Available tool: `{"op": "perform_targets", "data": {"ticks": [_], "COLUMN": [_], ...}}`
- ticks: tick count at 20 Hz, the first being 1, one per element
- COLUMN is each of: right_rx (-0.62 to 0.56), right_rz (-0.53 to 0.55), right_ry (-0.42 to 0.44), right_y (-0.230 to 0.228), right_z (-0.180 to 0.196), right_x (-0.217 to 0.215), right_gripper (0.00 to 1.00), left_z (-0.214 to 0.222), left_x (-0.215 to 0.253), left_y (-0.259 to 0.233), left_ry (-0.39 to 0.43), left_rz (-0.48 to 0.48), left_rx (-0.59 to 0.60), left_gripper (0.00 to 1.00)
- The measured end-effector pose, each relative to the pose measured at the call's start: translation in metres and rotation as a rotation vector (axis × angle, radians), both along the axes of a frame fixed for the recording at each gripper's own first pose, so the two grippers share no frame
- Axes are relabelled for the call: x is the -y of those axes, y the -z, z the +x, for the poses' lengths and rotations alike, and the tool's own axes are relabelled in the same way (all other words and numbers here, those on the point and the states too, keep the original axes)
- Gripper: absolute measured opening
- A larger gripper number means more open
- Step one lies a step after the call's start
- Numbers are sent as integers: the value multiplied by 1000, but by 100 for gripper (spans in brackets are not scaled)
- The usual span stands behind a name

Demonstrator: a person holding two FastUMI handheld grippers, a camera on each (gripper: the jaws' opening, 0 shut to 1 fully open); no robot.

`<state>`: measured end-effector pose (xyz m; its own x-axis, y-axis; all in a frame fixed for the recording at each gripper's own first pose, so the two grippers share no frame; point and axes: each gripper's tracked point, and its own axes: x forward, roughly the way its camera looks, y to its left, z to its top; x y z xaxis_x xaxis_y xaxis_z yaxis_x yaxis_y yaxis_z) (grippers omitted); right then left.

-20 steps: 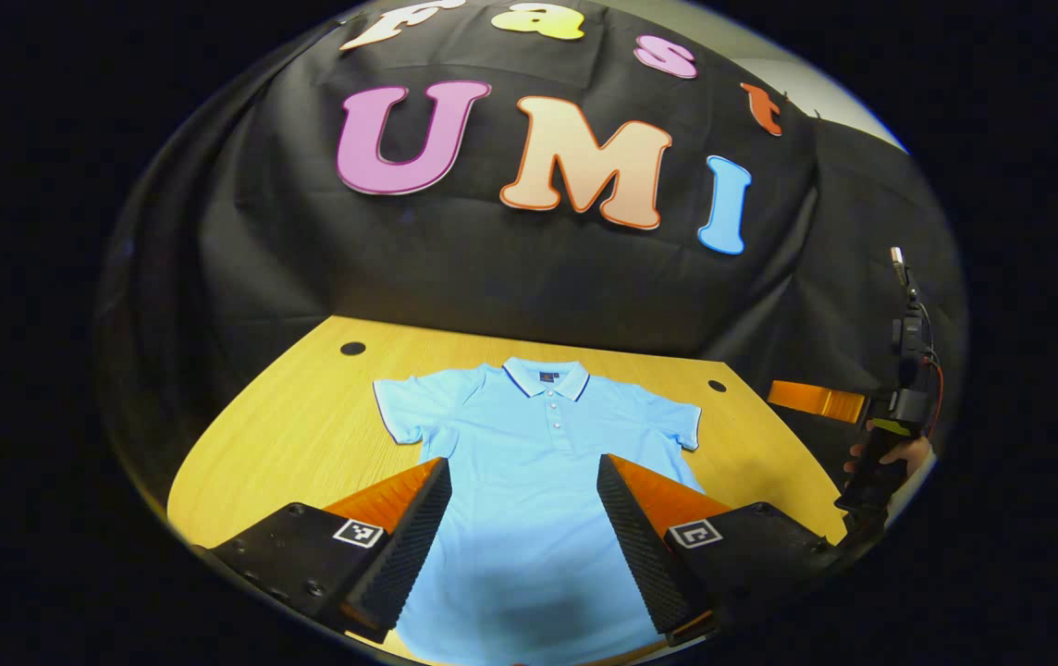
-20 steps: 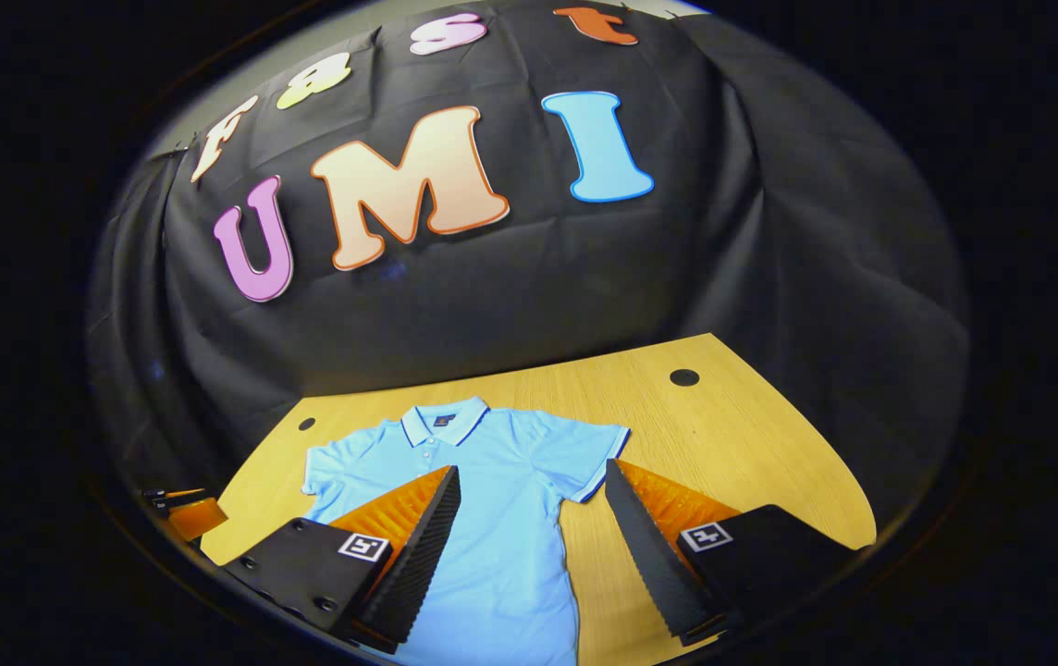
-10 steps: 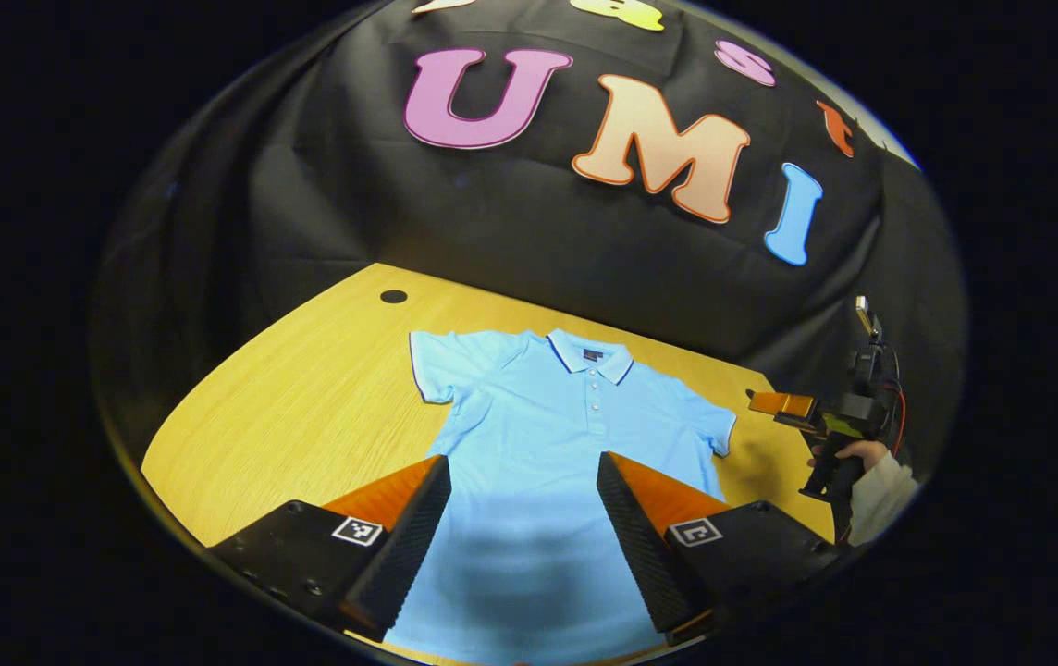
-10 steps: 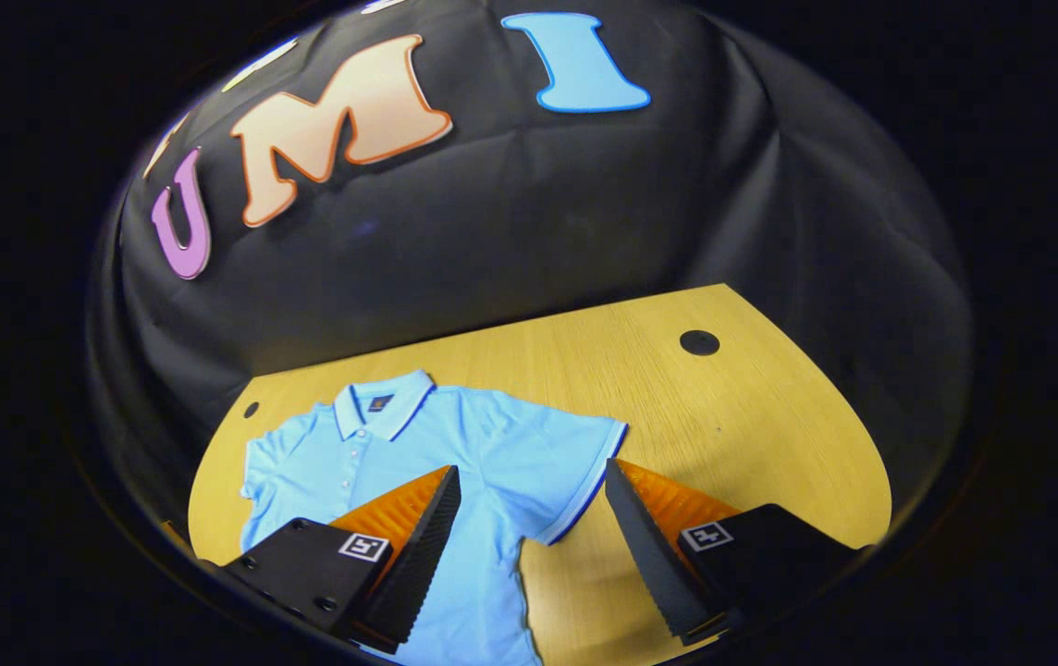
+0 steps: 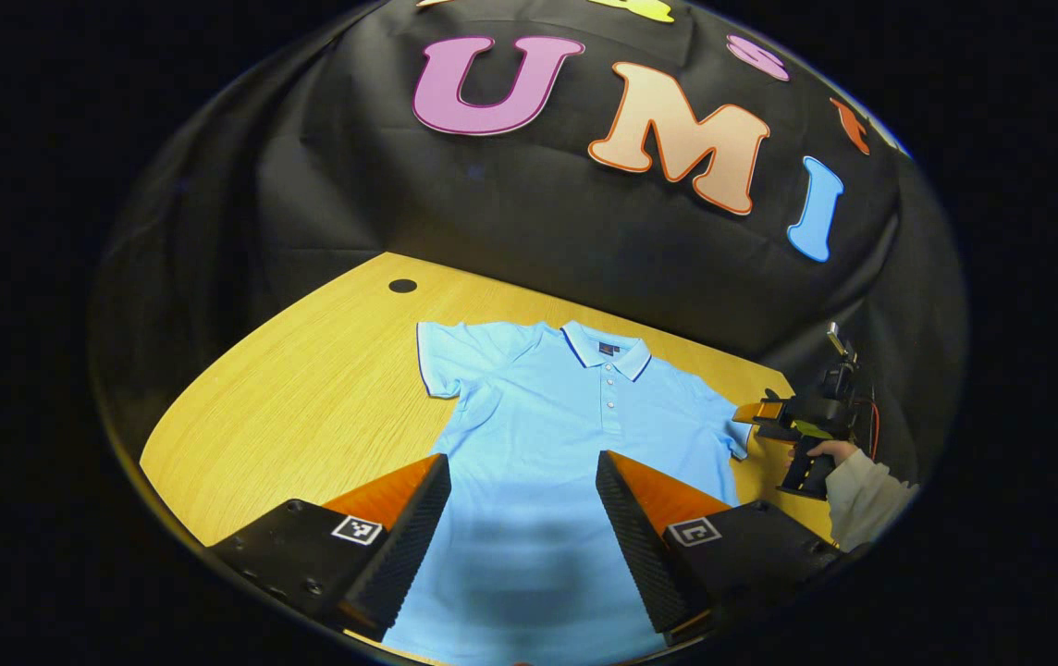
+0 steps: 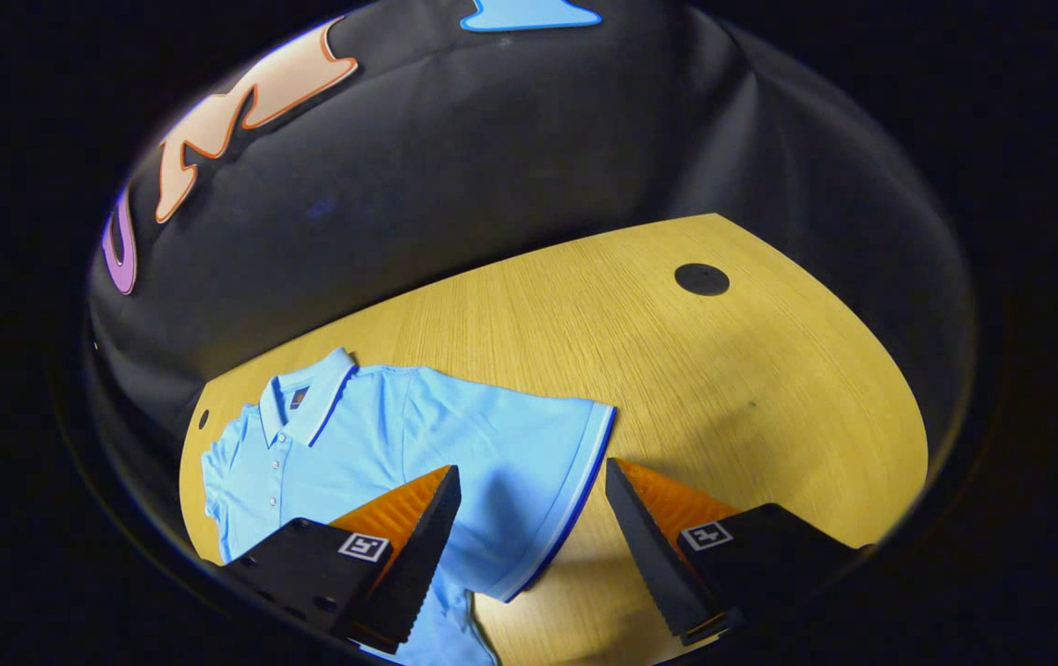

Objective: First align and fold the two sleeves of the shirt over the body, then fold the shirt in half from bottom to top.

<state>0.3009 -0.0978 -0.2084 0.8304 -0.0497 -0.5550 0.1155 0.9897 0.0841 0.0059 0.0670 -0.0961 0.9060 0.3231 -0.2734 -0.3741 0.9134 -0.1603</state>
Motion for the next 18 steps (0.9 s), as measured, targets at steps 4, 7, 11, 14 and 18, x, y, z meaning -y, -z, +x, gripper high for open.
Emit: {"op": "perform_targets", "data": {"ticks": [4,7,11,14,18], "right_rx": [-1,4,-1,2,14], "right_rz": [-17,-27,-52,-75,-135], "right_ry": [-16,-11,1,-5,-36], "right_y": [6,5,7,8,9], "right_z": [2,3,4,4,3], "right_x": [-1,6,19,19,17], "right_gripper": [85,68,30,21,21], "left_z": [2,2,4,1,0], "left_x": [-1,0,4,5,9], "left_y": [1,2,5,6,8], "left_ry": [-10,-11,-13,-17,-16], "left_rz": [-4,-9,-14,-11,-20], "left_rx": [-6,-8,-6,-9,-9], "left_gripper": [95,95,95,96,96]}}
